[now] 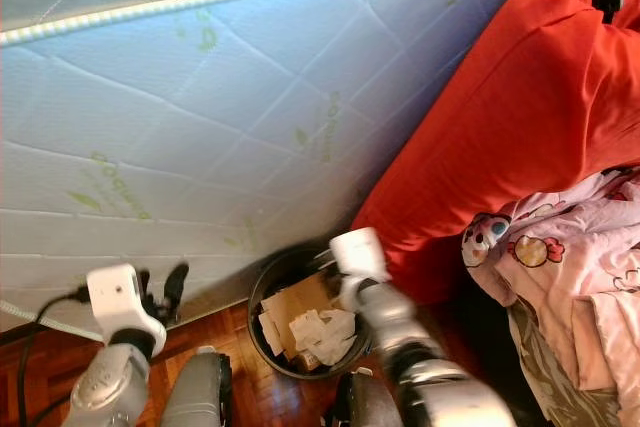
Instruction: Clean up the room
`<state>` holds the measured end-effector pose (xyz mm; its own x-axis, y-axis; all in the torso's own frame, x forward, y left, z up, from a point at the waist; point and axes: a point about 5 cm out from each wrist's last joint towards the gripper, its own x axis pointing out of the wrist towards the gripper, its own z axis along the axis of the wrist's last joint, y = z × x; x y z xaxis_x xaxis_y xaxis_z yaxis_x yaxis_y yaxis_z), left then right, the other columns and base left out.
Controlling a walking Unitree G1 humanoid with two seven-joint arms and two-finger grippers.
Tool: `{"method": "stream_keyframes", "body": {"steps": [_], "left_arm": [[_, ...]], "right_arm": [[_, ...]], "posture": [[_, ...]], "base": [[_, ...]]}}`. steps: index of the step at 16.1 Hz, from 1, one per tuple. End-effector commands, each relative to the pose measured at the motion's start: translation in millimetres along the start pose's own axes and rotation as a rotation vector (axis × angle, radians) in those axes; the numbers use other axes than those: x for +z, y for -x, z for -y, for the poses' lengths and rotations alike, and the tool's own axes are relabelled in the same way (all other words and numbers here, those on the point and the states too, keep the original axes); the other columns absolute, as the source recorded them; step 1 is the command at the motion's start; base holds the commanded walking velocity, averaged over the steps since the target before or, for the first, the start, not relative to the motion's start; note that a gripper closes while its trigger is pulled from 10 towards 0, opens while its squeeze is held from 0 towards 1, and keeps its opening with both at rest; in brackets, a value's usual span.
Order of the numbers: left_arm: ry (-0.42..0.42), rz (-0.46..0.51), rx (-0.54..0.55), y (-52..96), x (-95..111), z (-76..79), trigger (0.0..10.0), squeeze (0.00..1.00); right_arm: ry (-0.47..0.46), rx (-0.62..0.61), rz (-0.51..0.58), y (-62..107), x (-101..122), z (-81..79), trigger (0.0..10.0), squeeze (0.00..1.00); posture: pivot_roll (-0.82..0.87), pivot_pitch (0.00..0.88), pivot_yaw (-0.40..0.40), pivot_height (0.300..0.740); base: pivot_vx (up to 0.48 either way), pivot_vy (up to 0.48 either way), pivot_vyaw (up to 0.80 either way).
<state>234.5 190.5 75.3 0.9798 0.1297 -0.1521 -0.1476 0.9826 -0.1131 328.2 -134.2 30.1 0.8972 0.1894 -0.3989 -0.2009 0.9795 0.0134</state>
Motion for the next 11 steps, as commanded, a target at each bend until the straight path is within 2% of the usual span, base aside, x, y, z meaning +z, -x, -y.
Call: {"method": "stream_keyframes", "body": {"steps": [1, 2, 4, 6, 8, 9, 11], "left_arm": [[-0.017, -0.045, 0.023, 4.5, -13, -8.4, 10.0, 0.00], [-0.021, -0.068, 0.025, 2.3, -20, -11.9, 10.0, 0.00], [-0.049, -0.144, 0.019, -2.2, -42, -16.9, 10.0, 0.00], [-0.084, -0.206, 0.021, -9.1, -58, -20.4, 10.0, 0.00], [-0.097, -0.255, 0.018, -10.2, -70, -23.0, 10.0, 0.00], [-0.113, -0.311, 0.012, -11.8, -85, -26.6, 10.0, 0.00], [-0.139, -0.385, 0.000, -14.0, -99, -29.1, 10.0, 0.00]], "right_arm": [[-0.111, -0.082, -0.030, 12.6, -25, 19.7, 10.0, 0.00], [-0.152, -0.112, -0.068, 20.9, -42, 26.9, 10.0, 0.00], [-0.142, -0.144, -0.191, 51.8, -95, 39.2, 10.0, 0.00], [-0.165, -0.168, -0.270, 72.2, -125, 39.0, 10.0, 0.00], [-0.198, -0.175, -0.295, 83.8, -140, 35.2, 10.0, 0.00], [-0.238, -0.193, -0.311, 92.5, -152, 29.9, 10.0, 0.00], [-0.282, -0.211, -0.323, 93.4, -156, 21.3, 10.0, 0.00]], "posture": [[0.21, 0.185, -0.103, 0.686], [0.20, 0.155, -0.097, 0.696], [0.19, 0.088, -0.084, 0.716], [0.18, 0.017, -0.070, 0.731], [0.17, 0.000, -0.054, 0.731], [0.15, 0.000, -0.035, 0.731], [0.14, 0.000, -0.018, 0.731]], "base": [[0.000, 0.000, 0.00], [0.000, 0.000, 0.00], [0.000, 0.000, 0.00], [0.000, 0.000, 0.00], [0.000, 0.000, 0.00], [0.000, 0.000, 0.00], [0.000, 0.000, 0.00]]}}
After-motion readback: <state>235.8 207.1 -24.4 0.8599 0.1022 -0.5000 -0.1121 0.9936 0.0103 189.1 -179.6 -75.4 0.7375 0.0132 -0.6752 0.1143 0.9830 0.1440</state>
